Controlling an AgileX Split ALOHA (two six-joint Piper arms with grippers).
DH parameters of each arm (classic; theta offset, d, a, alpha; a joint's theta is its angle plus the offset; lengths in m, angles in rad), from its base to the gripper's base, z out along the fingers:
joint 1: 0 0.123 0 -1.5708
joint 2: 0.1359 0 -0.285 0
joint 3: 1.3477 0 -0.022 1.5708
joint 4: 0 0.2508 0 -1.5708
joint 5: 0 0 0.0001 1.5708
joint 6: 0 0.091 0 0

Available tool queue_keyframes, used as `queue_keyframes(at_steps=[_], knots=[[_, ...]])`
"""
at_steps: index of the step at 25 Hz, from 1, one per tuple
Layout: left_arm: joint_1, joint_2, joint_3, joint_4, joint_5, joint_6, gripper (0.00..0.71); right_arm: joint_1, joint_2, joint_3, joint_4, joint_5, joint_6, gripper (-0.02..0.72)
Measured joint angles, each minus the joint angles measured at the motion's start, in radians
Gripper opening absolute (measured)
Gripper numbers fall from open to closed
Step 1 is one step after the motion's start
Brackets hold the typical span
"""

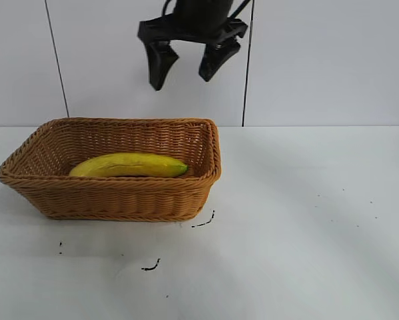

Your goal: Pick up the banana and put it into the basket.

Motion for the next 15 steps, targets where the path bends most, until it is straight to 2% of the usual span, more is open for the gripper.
queue_keyframes(at_steps=[5, 8, 15], knots=[[0.000, 0.000, 0.000, 0.000, 0.000, 0.000, 0.695, -0.160, 0.000, 0.000, -0.002, 0.027, 0.002, 0.655], [0.000, 0.000, 0.000, 0.000, 0.000, 0.000, 0.695, -0.222, 0.000, 0.000, -0.005, 0.033, 0.010, 0.655], [0.000, 0.000, 0.000, 0.001, 0.000, 0.000, 0.695, -0.247, -0.040, 0.058, -0.006, 0.033, 0.026, 0.643]])
